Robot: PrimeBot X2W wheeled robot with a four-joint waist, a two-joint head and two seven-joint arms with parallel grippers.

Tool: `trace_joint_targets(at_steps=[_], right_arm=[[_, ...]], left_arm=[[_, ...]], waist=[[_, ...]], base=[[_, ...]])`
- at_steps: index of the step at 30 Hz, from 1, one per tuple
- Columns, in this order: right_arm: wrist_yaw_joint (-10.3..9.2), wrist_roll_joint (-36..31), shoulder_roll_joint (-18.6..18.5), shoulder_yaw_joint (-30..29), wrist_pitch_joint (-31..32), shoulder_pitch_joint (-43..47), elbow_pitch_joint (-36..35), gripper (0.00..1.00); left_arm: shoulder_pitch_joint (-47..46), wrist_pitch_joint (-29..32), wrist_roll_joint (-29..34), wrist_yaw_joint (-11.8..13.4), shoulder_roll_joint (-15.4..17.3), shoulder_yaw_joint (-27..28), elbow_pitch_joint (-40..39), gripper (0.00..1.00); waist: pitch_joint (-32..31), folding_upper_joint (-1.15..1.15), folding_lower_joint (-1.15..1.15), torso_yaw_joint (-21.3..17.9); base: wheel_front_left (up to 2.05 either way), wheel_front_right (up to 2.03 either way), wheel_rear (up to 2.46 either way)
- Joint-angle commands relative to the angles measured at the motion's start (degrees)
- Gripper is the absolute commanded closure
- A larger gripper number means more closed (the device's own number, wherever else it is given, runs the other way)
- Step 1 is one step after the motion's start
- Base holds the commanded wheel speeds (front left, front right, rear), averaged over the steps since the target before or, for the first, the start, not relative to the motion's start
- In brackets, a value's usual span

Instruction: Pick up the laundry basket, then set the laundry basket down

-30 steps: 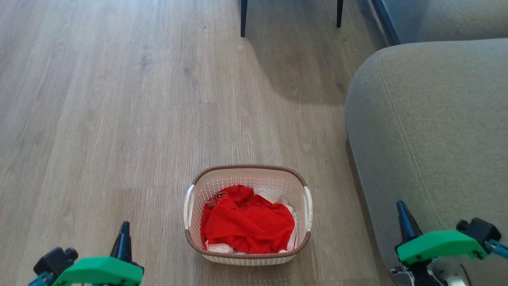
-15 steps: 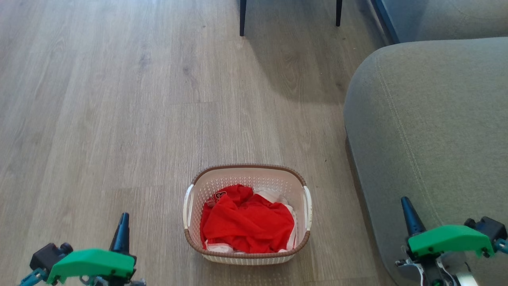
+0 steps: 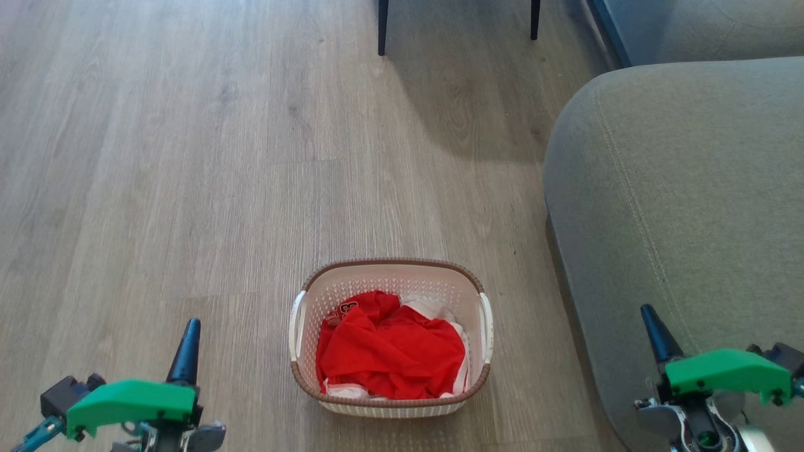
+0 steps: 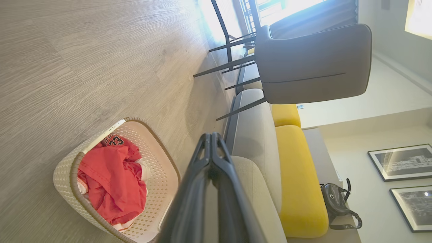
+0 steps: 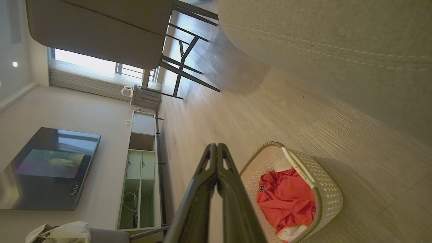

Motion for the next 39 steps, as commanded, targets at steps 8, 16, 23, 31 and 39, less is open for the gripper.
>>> trace_joint_targets(at_steps=[8, 16, 23, 31, 39], right_arm=[[0.00, 5.8, -0.9, -0.5, 1.6, -3.4, -1.6, 1.00], [0.00, 10.6, -0.9, -1.6, 3.0, -4.0, -1.5, 1.00], [0.00, 14.8, -0.9, -2.5, 4.2, -4.4, -1.4, 1.00], [0.00, 19.0, -0.9, -3.4, 5.5, -4.9, -1.3, 1.00], [0.00, 19.0, -0.8, -3.6, 5.6, -4.9, -1.2, 1.00]], left_arm=[[-4.7, 1.6, -6.0, -1.2, 0.6, 2.5, -1.1, 1.00], [-6.0, 3.0, -11.2, -2.0, 0.6, 3.3, -0.7, 1.00], [-7.1, 4.2, -15.6, -2.7, 0.5, 4.0, -0.4, 1.00], [-8.2, 5.4, -20.1, -3.4, 0.5, 4.7, -0.1, 1.00], [-8.2, 5.5, -20.2, -3.4, 0.4, 4.9, -0.1, 1.00]], waist=[[0.1, 0.00, 0.00, -0.1], [0.1, 0.00, 0.00, -0.2], [0.2, 0.00, 0.00, -0.3], [0.3, 0.00, 0.00, -0.3], [0.3, 0.00, 0.00, -0.3]], base=[[0.00, 0.00, 0.00], [0.00, 0.00, 0.00], [0.00, 0.00, 0.00], [0.00, 0.00, 0.00], [0.00, 0.00, 0.00]])
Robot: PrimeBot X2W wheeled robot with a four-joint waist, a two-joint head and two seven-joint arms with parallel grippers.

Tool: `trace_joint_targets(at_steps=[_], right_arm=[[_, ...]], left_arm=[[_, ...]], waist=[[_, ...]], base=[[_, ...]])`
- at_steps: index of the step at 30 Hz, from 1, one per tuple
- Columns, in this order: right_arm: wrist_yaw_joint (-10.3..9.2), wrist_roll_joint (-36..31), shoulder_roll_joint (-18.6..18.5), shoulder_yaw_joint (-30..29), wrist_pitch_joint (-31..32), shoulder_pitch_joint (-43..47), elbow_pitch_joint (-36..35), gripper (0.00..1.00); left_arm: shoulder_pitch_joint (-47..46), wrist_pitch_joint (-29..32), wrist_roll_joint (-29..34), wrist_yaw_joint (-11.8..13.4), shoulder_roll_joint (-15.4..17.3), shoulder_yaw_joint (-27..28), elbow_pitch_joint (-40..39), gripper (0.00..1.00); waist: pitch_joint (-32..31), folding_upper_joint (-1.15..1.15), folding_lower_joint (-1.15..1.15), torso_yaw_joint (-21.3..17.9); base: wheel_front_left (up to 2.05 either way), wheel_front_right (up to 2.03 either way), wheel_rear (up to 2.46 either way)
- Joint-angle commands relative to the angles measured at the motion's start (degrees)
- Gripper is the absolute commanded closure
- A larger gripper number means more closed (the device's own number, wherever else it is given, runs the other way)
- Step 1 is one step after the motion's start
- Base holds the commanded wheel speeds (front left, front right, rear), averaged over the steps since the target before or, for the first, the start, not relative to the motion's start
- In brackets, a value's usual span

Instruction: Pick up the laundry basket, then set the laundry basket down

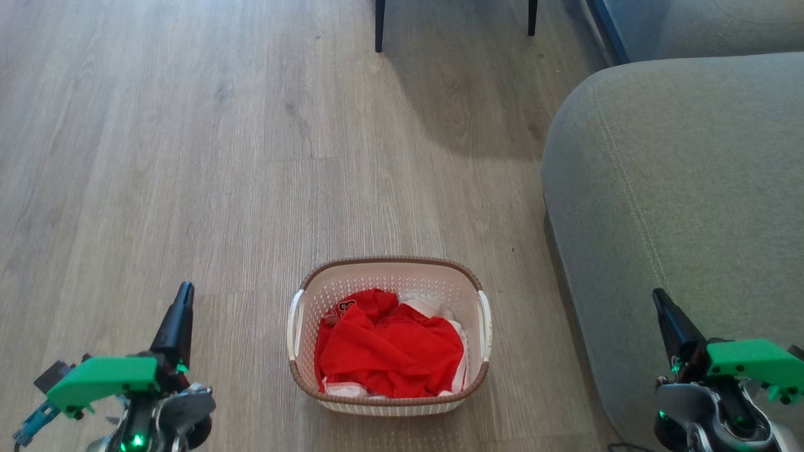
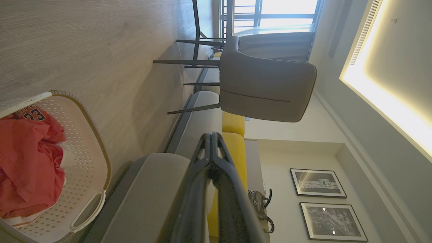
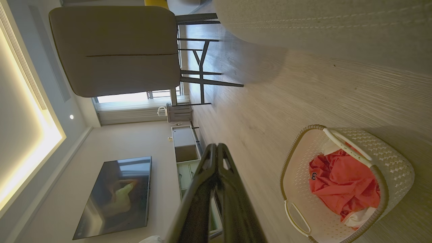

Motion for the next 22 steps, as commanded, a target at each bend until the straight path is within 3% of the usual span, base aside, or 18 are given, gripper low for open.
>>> trace_joint_targets(at_steps=[1, 22], right_arm=[[0.00, 0.2, -0.7, 0.8, 0.5, -2.7, -1.8, 1.00], [0.00, -0.1, -0.4, 0.4, 0.8, -2.7, -1.8, 1.00]], left_arm=[[-3.4, 0.5, -0.1, -0.4, 0.4, 2.5, -1.7, 1.00], [-3.4, 0.7, 0.1, -0.4, 0.2, 2.7, -1.7, 1.00]], waist=[[0.0, 0.00, 0.00, 0.0], [0.0, 0.00, 0.00, 0.0]], base=[[0.00, 0.00, 0.00], [0.00, 0.00, 0.00]])
